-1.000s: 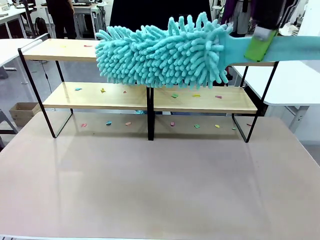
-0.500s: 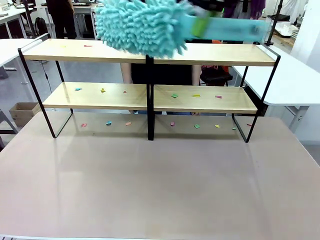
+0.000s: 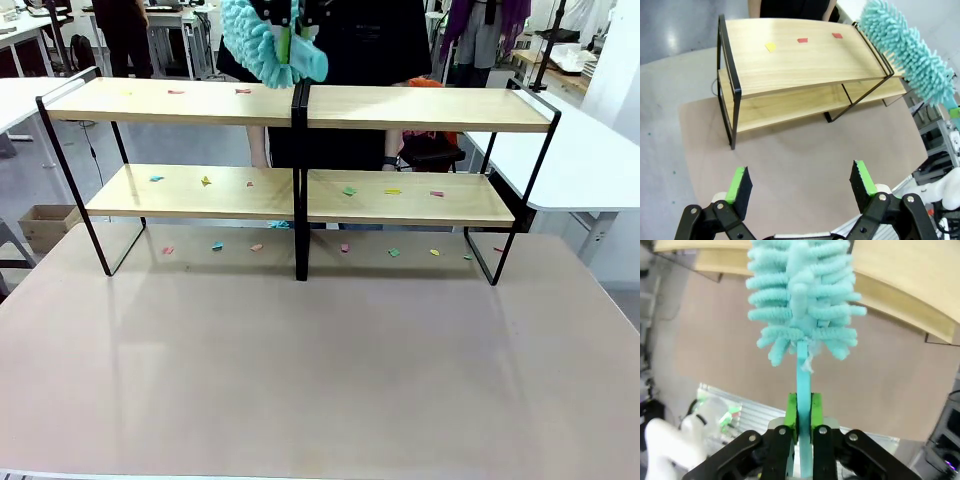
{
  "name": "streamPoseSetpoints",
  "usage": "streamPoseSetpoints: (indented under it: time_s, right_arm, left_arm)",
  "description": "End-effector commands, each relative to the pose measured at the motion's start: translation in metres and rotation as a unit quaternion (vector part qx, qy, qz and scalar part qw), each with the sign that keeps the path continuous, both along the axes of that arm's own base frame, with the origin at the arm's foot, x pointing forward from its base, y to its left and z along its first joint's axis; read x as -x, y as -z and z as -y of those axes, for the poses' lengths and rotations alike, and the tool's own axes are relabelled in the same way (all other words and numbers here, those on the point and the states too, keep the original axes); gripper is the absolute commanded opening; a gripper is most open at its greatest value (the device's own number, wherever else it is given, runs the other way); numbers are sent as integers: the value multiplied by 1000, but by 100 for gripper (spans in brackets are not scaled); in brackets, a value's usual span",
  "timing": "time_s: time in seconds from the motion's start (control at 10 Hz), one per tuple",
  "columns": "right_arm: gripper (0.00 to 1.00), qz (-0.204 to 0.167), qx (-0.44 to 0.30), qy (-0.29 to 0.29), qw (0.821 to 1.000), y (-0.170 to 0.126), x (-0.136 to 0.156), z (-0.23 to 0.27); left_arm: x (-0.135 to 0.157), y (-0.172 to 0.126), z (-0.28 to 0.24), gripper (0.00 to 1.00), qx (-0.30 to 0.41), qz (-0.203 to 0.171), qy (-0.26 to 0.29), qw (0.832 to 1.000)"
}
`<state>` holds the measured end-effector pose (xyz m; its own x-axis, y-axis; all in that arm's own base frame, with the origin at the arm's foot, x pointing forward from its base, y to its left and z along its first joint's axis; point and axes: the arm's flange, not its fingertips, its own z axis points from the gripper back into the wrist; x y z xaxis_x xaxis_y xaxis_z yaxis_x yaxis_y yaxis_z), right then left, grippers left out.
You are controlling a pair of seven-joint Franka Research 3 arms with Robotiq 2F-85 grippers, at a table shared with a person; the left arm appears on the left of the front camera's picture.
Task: Clean the shelves.
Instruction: Clean a randomly selected level of the Shelf with the Duster.
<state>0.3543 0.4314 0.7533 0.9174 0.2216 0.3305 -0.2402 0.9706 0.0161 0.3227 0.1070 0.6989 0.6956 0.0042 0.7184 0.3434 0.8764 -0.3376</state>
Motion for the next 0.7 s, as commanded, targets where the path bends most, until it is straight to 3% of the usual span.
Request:
streamPoseSetpoints:
  time_s: [0.0, 0.1, 0.3, 0.6]
  right_arm:
    - [12, -23, -18, -19, 999, -3, 3, 15]
    - [12, 0, 0, 0, 1000, 0, 0, 0]
    - [12, 49, -39, 75, 995, 10, -22, -18]
    - [12, 42, -44, 116, 991, 31, -46, -38]
  left_arm:
    - [1, 0, 1, 100, 0, 1, 1, 1000]
    - [1, 0, 1, 100, 0, 1, 1, 1000]
    - [1, 0, 1, 100, 0, 1, 1, 1000]
    - [1, 0, 1, 100, 0, 1, 1, 1000]
